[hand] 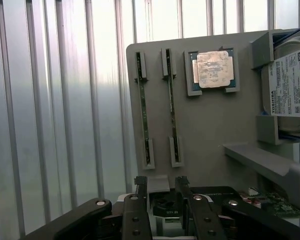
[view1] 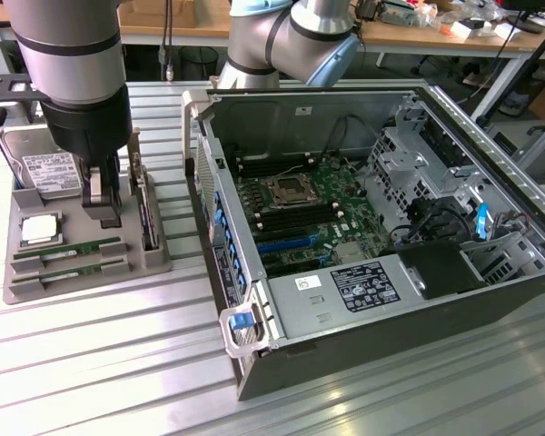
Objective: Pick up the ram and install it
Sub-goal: 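Pick up the ram and move it above insertion slot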
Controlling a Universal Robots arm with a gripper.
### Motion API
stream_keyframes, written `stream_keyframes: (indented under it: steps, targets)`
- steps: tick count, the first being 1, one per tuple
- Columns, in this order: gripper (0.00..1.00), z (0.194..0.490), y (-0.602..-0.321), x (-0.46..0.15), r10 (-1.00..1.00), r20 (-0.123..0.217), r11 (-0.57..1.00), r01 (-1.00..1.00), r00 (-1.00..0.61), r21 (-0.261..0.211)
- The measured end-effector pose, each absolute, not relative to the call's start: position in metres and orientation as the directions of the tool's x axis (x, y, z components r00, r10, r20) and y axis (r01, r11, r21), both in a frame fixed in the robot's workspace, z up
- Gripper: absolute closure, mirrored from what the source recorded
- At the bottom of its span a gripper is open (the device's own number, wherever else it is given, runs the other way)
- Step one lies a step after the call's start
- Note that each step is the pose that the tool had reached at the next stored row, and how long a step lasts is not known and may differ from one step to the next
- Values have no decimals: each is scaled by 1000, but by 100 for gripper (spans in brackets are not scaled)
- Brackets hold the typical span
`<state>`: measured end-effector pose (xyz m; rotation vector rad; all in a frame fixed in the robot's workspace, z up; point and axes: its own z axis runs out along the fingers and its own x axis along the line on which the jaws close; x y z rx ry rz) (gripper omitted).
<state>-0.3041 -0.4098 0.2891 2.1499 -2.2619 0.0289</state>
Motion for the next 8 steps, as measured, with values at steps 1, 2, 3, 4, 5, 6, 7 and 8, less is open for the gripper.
stream_keyframes:
  steps: [1, 2, 3, 4, 5, 6, 7, 8]
  targets:
    - [64, 288, -410, -304, -998, 28, 51, -999, -51, 1]
    - [64, 288, -410, -304, -998, 28, 51, -999, -51, 1]
    - [64, 287, -410, -304, -998, 28, 51, -999, -51, 1]
    - [64, 286, -410, -304, -998, 28, 51, -999, -51, 1]
    - [64, 286, -410, -304, -998, 28, 51, -999, -51, 1]
    - [64, 285, -410, -304, -998, 28, 51, -999, -51, 1]
    - [64, 285, -410, -304, -998, 28, 51, -999, -51, 1]
    - [64, 284, -410, -304, -998, 28, 51, -999, -51, 1]
